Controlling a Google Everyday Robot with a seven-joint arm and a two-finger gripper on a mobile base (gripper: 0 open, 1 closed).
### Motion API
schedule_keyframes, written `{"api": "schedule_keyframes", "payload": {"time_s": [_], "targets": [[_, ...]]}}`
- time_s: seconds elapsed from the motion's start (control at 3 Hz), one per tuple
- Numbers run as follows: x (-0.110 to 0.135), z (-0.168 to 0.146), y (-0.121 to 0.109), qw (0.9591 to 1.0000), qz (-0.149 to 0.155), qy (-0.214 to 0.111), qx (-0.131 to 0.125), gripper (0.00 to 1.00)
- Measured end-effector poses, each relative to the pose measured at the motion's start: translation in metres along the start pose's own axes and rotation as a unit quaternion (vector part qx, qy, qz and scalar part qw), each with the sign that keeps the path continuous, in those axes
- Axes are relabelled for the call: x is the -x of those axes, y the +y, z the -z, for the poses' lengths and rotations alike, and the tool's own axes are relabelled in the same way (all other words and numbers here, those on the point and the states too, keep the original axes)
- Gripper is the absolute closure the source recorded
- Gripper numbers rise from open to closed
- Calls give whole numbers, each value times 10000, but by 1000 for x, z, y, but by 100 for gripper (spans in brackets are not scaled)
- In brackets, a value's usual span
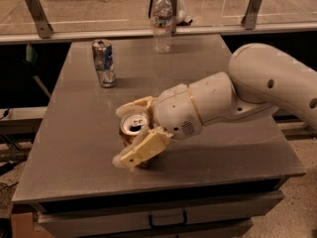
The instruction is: Knock orange can over
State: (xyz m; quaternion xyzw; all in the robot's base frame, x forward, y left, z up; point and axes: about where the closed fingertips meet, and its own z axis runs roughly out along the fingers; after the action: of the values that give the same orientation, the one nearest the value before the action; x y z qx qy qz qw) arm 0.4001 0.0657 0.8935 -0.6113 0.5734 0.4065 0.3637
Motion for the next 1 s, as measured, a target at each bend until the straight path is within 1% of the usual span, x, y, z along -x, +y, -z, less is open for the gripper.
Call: {"api": "schedule_keyframes", "payload": {"time_s": [0.33,0.67,1.0], "targets": [[3,38,-35,9988,172,346,-298,85],[14,83,-78,9922,335,1001,-662,100],[26,120,-120,9774,260,1863,-970,100]]}}
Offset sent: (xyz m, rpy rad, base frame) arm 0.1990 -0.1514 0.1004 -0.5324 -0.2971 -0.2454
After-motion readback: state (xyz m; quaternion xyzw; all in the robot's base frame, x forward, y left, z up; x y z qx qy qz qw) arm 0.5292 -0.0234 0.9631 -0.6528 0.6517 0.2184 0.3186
